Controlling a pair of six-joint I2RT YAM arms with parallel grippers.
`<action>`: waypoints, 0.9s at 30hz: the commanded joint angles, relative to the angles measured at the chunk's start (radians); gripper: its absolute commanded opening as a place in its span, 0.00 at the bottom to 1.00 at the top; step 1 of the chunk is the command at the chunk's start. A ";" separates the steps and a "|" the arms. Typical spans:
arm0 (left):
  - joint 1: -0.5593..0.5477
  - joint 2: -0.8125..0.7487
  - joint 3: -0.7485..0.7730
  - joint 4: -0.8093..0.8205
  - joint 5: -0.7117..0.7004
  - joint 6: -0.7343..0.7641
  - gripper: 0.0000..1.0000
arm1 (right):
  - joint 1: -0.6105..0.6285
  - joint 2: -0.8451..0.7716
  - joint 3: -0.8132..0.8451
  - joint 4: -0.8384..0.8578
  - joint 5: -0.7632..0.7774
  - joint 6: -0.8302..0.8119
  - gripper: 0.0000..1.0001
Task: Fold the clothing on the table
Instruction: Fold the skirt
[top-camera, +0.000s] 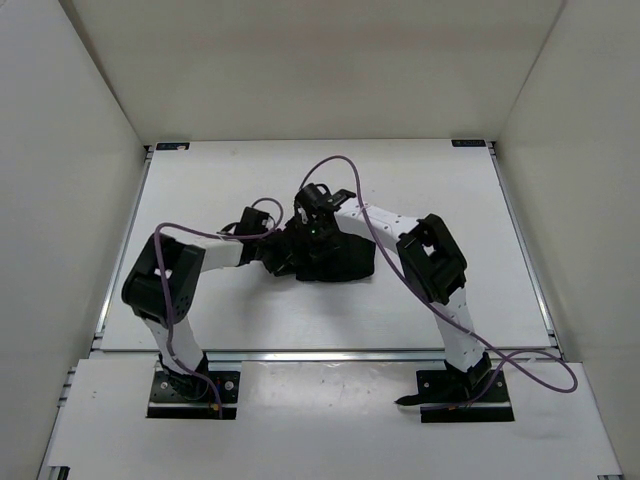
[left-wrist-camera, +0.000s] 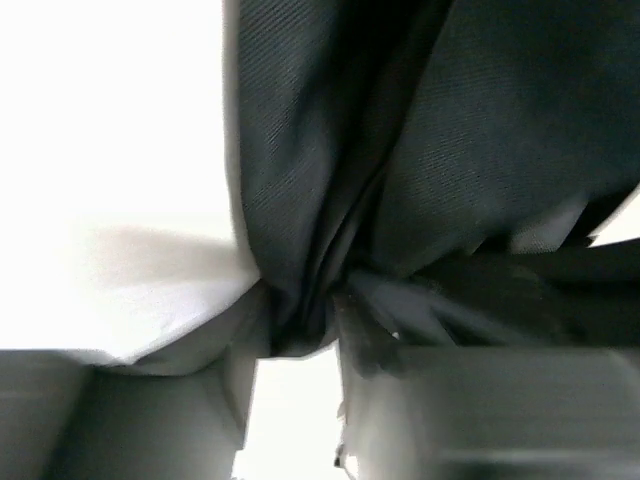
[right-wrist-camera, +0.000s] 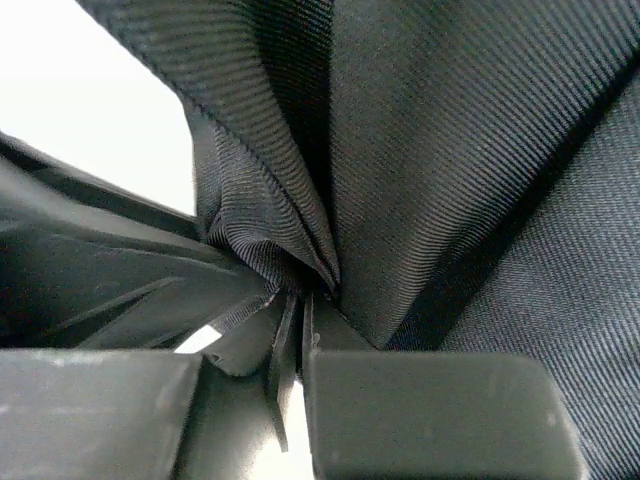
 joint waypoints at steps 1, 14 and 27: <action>0.070 -0.141 -0.043 -0.034 -0.045 0.004 0.52 | 0.010 -0.034 -0.004 -0.014 0.080 0.024 0.00; 0.339 -0.520 -0.048 -0.169 -0.108 0.027 0.99 | 0.029 -0.072 0.149 -0.165 0.304 0.043 0.23; 0.425 -0.574 -0.143 -0.171 -0.092 0.056 0.98 | -0.074 -0.477 -0.197 0.033 -0.003 0.096 0.78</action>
